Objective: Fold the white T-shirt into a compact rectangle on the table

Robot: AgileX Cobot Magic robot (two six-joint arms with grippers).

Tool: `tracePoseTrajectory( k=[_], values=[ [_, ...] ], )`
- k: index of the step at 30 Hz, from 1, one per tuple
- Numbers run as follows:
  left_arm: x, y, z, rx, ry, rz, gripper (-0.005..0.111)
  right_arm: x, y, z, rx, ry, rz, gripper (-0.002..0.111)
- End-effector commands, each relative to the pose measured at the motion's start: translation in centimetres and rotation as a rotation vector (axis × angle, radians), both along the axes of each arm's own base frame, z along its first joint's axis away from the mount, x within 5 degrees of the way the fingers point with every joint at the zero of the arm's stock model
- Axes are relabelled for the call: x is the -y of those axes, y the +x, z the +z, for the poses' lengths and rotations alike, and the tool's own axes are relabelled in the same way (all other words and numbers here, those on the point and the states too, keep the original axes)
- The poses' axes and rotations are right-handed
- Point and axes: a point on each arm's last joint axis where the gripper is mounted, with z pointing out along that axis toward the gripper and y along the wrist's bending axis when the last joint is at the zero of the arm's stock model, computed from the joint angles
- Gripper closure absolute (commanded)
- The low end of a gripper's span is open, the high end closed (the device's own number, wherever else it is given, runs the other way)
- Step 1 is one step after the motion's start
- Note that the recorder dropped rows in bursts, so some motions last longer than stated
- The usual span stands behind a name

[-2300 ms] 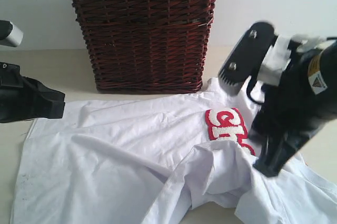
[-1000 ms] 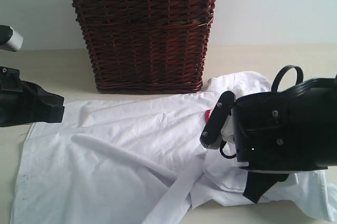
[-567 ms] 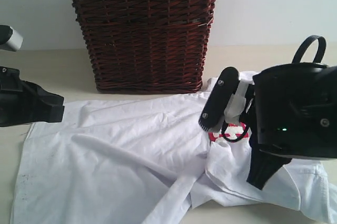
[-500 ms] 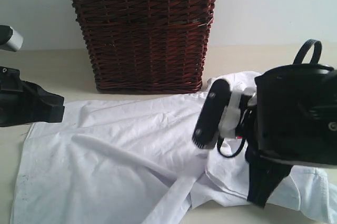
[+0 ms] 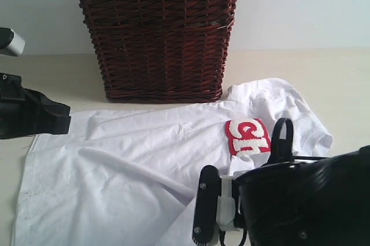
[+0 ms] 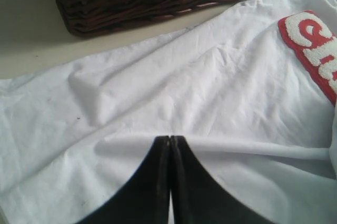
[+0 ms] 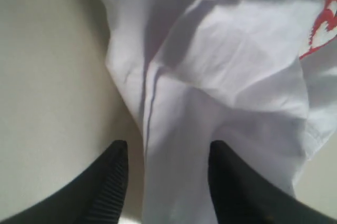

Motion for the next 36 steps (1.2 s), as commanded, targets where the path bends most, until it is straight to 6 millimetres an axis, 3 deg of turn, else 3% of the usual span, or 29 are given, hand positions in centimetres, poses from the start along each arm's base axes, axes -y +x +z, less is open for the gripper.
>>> tracePoseTrajectory(
  k=[1,4,9,11,19,24,28,31,36],
  values=[
    [-0.1,0.0,0.1,0.01,-0.003,0.011,0.107,-0.2,0.2,-1.8,0.007,-0.044,-0.026,0.042],
    [-0.1,0.0,0.1,0.01,-0.003,0.011,0.107,0.1,0.7,-2.2,0.065,-0.108,-0.05,0.042],
    [-0.1,0.0,0.1,0.01,-0.003,0.011,0.107,0.2,0.8,-2.5,0.069,-0.122,-0.058,0.051],
    [-0.1,0.0,0.1,0.01,-0.003,0.011,0.107,0.3,0.8,-2.4,0.071,-0.129,-0.061,0.059],
    [-0.1,0.0,0.1,0.01,-0.003,0.011,0.107,0.5,0.7,-2.3,0.07,-0.153,-0.069,0.108],
    [-0.1,0.0,0.1,0.009,-0.004,0.01,0.107,0.1,0.4,-2.7,0.015,-0.107,-0.063,0.106],
    [-0.1,0.0,0.1,0.009,-0.004,0.01,0.107,-0.4,0.2,-2.7,-0.013,-0.068,-0.064,0.079],
    [-0.1,0.0,0.0,0.006,-0.003,0.009,0.107,-1.0,1.0,-1.4,0.045,-0.063,-0.084,0.059],
    [-0.1,0.0,0.0,0.006,-0.003,0.009,0.107,-1.6,1.6,1.2,0.158,0.095,-0.113,0.057]
  ],
)
